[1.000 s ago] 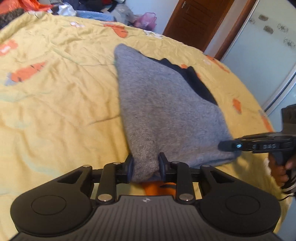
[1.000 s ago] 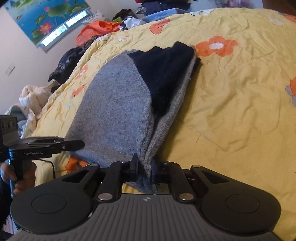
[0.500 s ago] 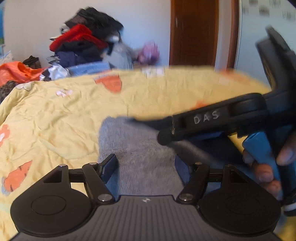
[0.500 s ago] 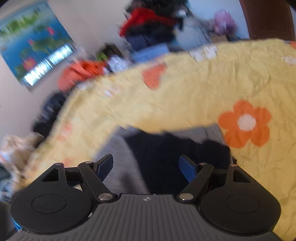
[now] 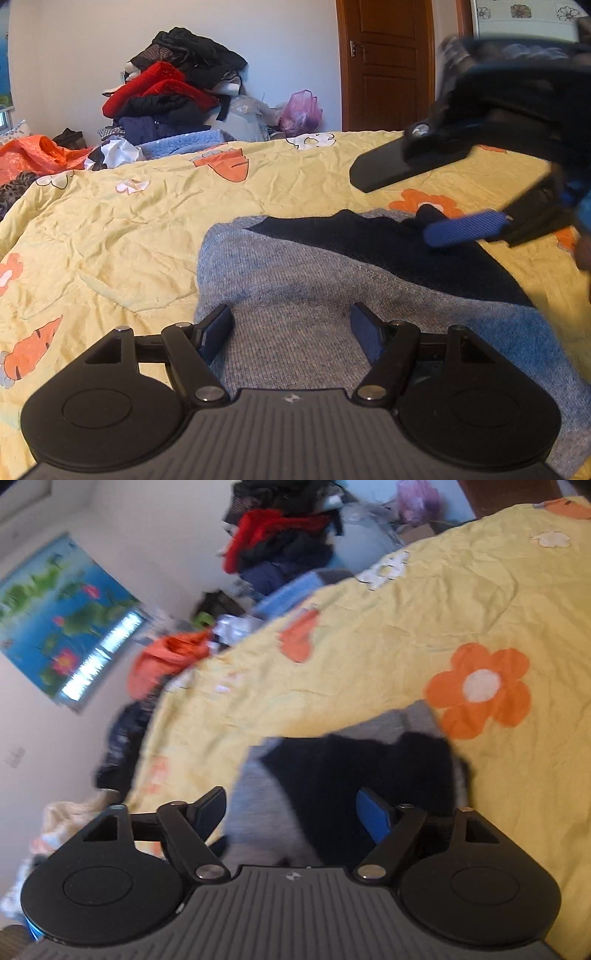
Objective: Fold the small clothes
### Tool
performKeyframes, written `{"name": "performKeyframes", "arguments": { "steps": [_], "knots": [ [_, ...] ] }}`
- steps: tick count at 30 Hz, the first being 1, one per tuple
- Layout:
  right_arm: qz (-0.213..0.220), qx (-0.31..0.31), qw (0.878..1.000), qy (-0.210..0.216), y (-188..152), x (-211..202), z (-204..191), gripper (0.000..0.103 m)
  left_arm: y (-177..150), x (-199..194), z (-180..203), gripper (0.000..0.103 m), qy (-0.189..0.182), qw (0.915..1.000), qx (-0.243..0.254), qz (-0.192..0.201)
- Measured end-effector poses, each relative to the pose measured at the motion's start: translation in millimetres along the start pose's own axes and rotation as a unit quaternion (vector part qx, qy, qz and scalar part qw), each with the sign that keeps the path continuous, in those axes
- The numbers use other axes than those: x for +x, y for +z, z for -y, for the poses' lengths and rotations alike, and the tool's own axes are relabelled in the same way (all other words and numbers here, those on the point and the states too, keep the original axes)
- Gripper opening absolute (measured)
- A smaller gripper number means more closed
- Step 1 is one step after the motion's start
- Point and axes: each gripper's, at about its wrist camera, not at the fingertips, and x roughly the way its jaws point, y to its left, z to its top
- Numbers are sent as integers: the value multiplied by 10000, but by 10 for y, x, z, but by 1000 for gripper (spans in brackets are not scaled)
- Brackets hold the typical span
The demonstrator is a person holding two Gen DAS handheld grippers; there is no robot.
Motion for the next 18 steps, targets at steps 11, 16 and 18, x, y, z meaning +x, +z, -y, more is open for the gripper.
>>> {"name": "performKeyframes", "arguments": {
  "steps": [11,16,18],
  "knots": [
    [-200,-254,9979,-565,-241,-192,49,76,-70,-418,13,73,57,9997,-202,160],
    [-91,-642,9978,-127,-582,-616,-105,87,-419,-831,177,73,-592,9982,-130,12],
    [-355,-625,9974,-98,-701,-571,-55,85,-560,-779,268,73,-580,9981,91,-211]
  ]
}}
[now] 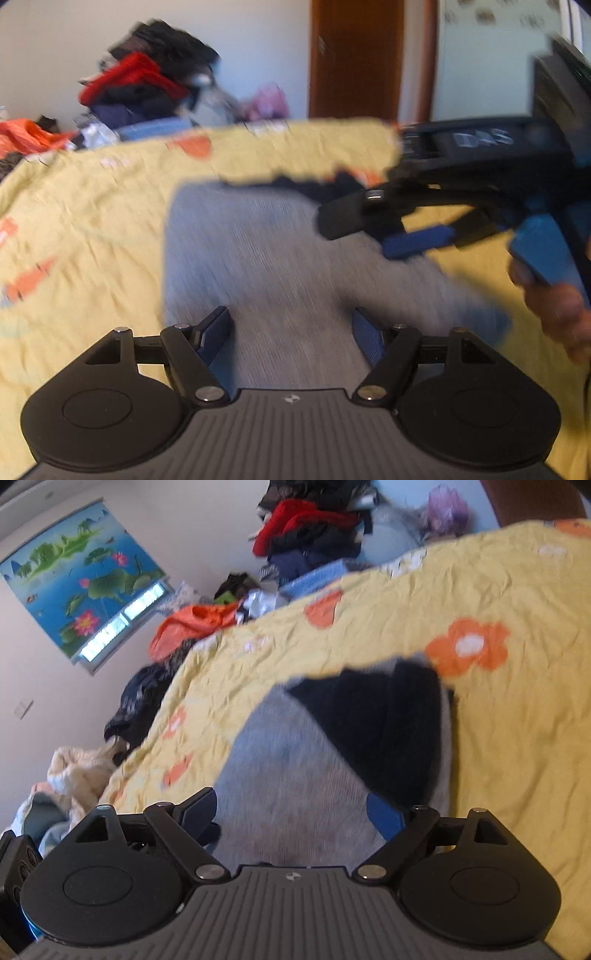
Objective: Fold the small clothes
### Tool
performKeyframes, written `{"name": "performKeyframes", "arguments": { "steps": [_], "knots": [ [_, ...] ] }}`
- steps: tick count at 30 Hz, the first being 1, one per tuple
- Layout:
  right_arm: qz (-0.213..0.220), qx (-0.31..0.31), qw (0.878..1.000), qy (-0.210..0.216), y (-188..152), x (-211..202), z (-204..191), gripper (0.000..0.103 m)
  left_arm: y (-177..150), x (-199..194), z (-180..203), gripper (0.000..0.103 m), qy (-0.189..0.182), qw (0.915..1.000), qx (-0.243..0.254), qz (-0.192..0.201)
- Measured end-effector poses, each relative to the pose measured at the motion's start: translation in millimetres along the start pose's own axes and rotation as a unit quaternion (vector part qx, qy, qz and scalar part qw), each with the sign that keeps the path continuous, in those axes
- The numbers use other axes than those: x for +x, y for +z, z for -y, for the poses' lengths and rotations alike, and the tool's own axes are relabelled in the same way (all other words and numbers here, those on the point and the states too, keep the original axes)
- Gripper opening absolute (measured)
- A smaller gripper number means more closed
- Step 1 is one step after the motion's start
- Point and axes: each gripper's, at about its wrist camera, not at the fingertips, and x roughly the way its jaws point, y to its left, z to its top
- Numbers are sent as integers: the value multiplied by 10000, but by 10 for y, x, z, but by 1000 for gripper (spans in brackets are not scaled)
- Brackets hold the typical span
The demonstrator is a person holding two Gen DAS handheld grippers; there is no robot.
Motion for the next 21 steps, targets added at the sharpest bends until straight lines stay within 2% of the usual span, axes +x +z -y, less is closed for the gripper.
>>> {"name": "performKeyframes", "arguments": {
  "steps": [1,3,6,9,13,15,17,18,19,21],
  "knots": [
    [-141,-1,9999,-33,-53,56,54,81,-43,-10,25,74,121,9999,91,58],
    [-38,15,10000,56,-73,38,124,72,-24,-110,-18,73,69,9999,-54,67],
    [93,440,9989,92,57,-193,157,72,-54,-341,-212,73,-9,9986,-507,167],
    [206,464,9987,-20,54,-437,212,75,-177,-464,-405,73,-40,9945,-1041,-63],
    [-279,519,9982,74,-172,-525,263,73,-355,-523,-546,73,-364,9841,-1712,-316],
    [-484,391,9980,-91,-280,-457,230,71,-403,-487,-584,73,-441,9786,-1980,-359],
    [-522,340,9980,-127,-372,-419,234,65,-394,-468,-602,73,-511,9744,-2166,-325],
    [-530,316,9980,-117,-370,-355,192,56,-368,-441,-629,73,-605,9708,-2295,-345],
    [-565,251,9980,-147,-389,-341,178,35,-353,-427,-657,73,-655,9673,-2421,-374],
    [-699,126,9972,-236,-403,-280,181,13,-305,-396,-690,71,-708,9624,-2580,-466]
  ]
}}
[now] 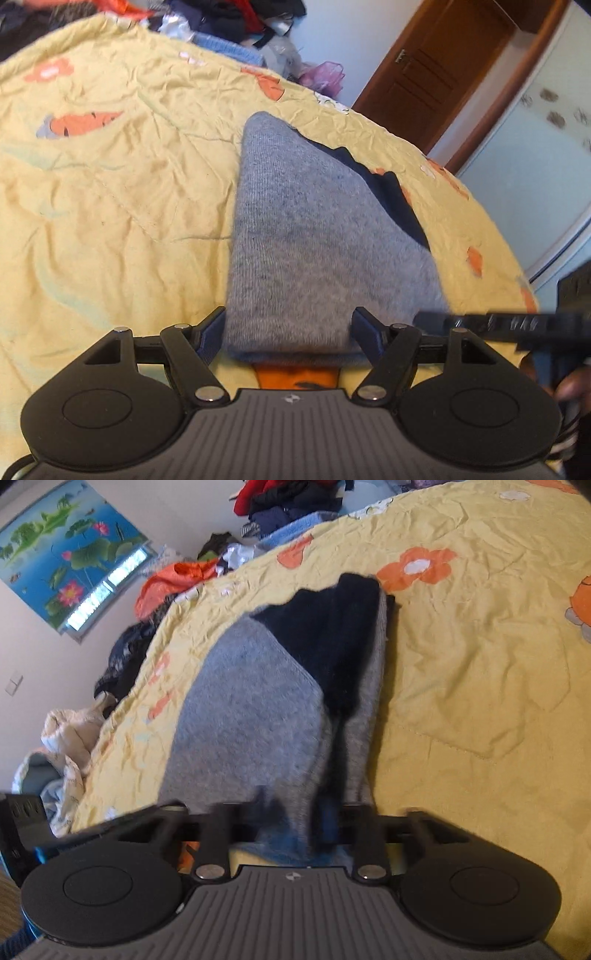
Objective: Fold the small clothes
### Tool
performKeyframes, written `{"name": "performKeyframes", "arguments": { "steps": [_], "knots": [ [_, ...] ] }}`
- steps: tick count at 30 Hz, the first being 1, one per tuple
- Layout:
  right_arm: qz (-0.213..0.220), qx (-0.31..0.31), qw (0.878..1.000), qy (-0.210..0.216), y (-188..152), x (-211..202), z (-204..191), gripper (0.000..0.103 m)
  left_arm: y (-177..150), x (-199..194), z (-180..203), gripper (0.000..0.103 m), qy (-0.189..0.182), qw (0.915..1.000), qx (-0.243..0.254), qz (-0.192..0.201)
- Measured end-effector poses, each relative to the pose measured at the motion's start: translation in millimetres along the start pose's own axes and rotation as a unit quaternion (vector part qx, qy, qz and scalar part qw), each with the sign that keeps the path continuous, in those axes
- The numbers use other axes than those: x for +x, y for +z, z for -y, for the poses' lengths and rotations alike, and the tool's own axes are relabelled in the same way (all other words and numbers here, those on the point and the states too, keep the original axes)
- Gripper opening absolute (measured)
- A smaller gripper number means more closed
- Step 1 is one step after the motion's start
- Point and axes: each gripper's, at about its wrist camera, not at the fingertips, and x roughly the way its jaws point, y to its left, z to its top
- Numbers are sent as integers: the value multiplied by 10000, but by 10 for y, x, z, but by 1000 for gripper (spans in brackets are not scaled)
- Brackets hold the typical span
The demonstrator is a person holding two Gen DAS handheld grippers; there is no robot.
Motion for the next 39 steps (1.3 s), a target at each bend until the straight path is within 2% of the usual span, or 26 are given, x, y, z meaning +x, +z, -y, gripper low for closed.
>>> {"name": "performKeyframes", "arguments": {
  "steps": [3,5,8,9,12,13,14,15,16,18,20,24,26,27,28,30,32,33,37,39],
  "knots": [
    [6,-125,9999,51,29,-85,-2,12,42,14,1,29,49,9997,-33,-232],
    [89,-245,9996,-75,37,-230,8,11,24,24,-1,26,137,9994,111,-313],
    [-110,-268,9993,-243,-7,-174,146,6,19,36,65,23,265,9977,550,-300],
    [-41,-319,9993,-165,-41,-168,149,8,31,26,97,24,349,9964,691,-333],
    [-54,-129,9998,106,41,-238,149,37,88,-106,233,28,596,9903,1234,-211],
    [132,-65,9997,193,114,-298,153,44,109,-172,286,35,659,9879,1400,-92],
    [367,-78,9992,136,216,-355,141,48,142,-215,330,44,693,9865,1485,29],
    [570,-136,9983,-13,332,-375,134,55,187,-245,376,69,692,9861,1498,185],
    [758,-198,9968,-170,456,-367,127,57,226,-252,410,86,650,9862,1475,374],
    [998,-196,9945,-247,759,-246,158,57,303,-173,488,87,707,9845,1452,678],
    [985,-41,9945,-351,1049,-17,214,57,374,35,548,87,863,9836,1472,594],
    [686,-501,9885,-1253,1364,541,142,56,370,397,553,87,1039,9828,1496,315],
    [433,-737,9879,-1292,1327,735,96,27,331,526,525,87,1167,9812,1534,135],
    [432,-891,9859,-1351,1305,750,86,21,312,584,472,88,1163,9829,1425,-4],
    [453,-1049,9849,-1303,1279,737,109,19,300,601,416,93,1078,9858,1285,-5],
    [543,-756,9896,-1094,1280,667,298,16,278,588,396,94,1075,9857,1298,65],
    [650,-433,9931,-873,1258,620,431,17,276,590,407,95,1099,9853,1308,55],
    [691,-507,9918,-944,1245,620,394,19,276,589,416,96,1114,9850,1315,50],
    [834,-714,9866,-1205,1155,562,197,49,298,581,410,97,1130,9853,1283,9],
    [1080,-671,9851,-1157,1077,416,132,51,287,564,406,97,1135,9852,1283,-2]
  ]
}}
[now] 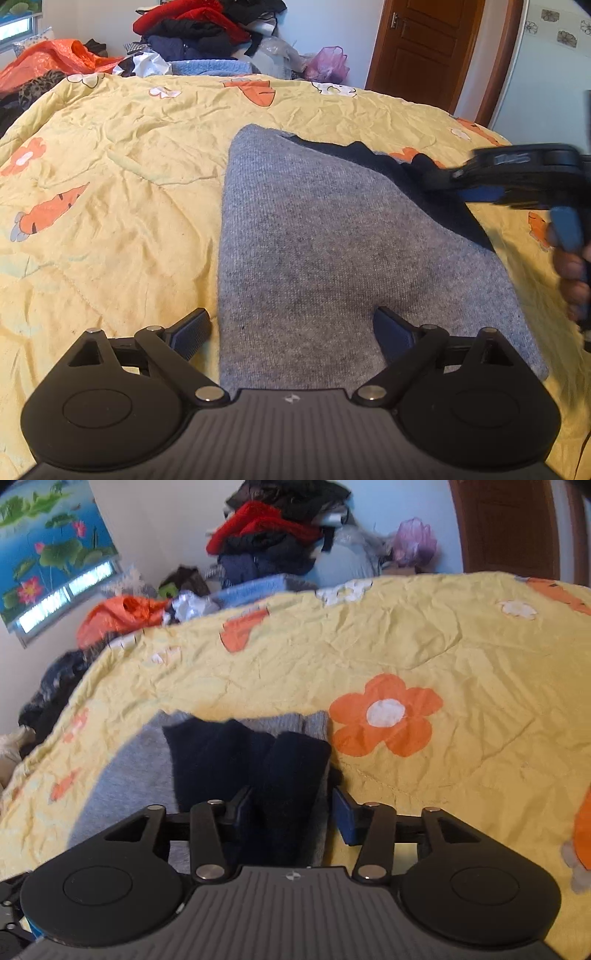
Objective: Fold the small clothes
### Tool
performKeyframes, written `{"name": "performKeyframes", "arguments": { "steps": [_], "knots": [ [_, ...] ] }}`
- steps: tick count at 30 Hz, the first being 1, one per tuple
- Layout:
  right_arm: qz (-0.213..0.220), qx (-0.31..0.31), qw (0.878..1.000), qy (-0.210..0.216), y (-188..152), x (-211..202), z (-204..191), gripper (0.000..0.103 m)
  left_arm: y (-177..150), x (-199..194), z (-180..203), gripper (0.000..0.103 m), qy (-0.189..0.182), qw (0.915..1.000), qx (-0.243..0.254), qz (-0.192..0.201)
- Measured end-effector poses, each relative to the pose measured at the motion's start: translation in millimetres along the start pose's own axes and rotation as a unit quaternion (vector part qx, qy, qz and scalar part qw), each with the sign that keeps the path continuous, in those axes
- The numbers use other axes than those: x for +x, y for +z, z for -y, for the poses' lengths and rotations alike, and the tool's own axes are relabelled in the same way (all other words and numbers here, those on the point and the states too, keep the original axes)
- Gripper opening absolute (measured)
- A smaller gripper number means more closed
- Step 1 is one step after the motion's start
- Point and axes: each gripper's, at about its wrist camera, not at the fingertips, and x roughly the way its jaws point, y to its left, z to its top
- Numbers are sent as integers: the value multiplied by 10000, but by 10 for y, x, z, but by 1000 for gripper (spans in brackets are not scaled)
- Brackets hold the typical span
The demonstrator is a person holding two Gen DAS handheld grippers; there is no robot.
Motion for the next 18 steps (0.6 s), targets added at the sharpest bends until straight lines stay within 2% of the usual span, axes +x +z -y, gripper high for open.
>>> {"name": "performKeyframes", "arguments": {
  "steps": [3,5,8,9,11,12,14,16,18],
  "knots": [
    [405,-332,9985,148,-105,-307,-195,53,-5,11,3,97,3,10000,27,4],
    [484,-760,9955,294,-174,-411,-382,53,-2,30,14,100,36,10000,42,10],
    [242,-1274,9902,519,-262,-327,-598,59,-7,49,40,103,83,9999,78,23],
    [143,-1355,9896,458,-296,-257,-616,62,-10,48,38,103,83,9999,87,29],
    [-263,-1406,9897,95,-370,-45,-551,62,-15,31,22,103,66,9999,97,1],
    [-90,-1500,9886,133,-429,-37,-492,62,-21,3,9,103,62,9999,76,-22],
    [-48,-1418,9897,188,-433,-84,-438,62,-32,-109,-21,103,59,10000,16,47],
    [-88,-1211,9924,179,-391,-185,-447,63,-18,-259,-18,103,-25,9993,94,353],
    [109,-715,9966,383,-308,-312,-378,65,49,-337,35,103,-20,9976,245,643]
  ]
}}
